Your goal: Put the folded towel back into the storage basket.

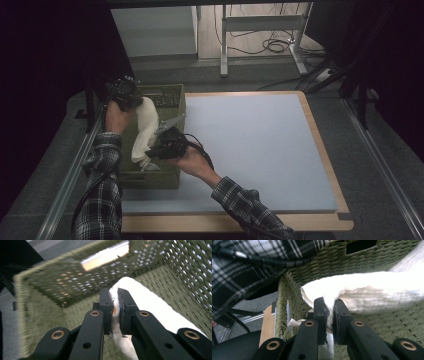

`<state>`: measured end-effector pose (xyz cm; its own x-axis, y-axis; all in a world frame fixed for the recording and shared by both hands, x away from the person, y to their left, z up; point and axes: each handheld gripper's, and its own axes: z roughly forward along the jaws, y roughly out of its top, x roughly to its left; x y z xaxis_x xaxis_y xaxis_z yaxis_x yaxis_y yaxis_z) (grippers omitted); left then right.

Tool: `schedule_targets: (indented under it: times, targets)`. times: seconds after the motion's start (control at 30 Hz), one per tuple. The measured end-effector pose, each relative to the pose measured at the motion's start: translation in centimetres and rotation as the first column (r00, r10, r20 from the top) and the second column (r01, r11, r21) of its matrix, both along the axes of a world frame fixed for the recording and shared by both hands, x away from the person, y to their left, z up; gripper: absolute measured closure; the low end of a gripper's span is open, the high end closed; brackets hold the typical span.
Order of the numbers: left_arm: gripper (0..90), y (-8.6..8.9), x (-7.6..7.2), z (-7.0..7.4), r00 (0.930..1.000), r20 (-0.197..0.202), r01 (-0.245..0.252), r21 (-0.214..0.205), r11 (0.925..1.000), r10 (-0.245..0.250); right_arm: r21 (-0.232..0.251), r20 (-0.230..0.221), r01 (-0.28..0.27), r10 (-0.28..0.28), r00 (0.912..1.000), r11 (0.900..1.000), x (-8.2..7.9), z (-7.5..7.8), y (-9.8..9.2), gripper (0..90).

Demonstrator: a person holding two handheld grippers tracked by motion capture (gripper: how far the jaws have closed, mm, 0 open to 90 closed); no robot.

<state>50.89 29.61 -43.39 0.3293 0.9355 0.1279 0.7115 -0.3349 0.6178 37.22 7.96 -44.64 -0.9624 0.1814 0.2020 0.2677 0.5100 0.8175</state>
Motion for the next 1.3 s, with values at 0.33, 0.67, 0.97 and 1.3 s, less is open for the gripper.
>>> schedule_targets:
  times: [0.33, 0.67, 0.97, 1.3]
  targets:
    - [82.4, -3.2, 1.5, -2.5, 0.9906, -0.104, 0.094, 0.047, 0.9944, -0.089, -0.050, -0.010, 0.045, -0.046, 0.9989, 0.9977, 0.2, -0.9, -2.0, 70.5]
    - [64.5, -6.4, 2.6, -3.9, 0.9770, -0.151, 0.169, 0.115, 0.9789, -0.151, 0.021, -0.010, 0.080, -0.080, 0.9967, 0.9966, 0.2, 0.3, -5.7, 64.3]
    - [36.5, -4.5, 2.1, -2.5, 0.9959, -0.079, 0.049, 0.057, 0.9972, -0.044, 0.055, 0.028, 0.123, -0.125, 0.9918, 0.9909, 0.1, 1.4, -8.8, 59.9]
    - [22.2, -3.8, 0.1, -1.3, 0.9970, -0.038, 0.061, -0.132, 0.9894, -0.067, 0.047, 0.052, 0.151, -0.153, 0.9869, 0.9875, -0.1, 1.0, -11.2, 51.2]
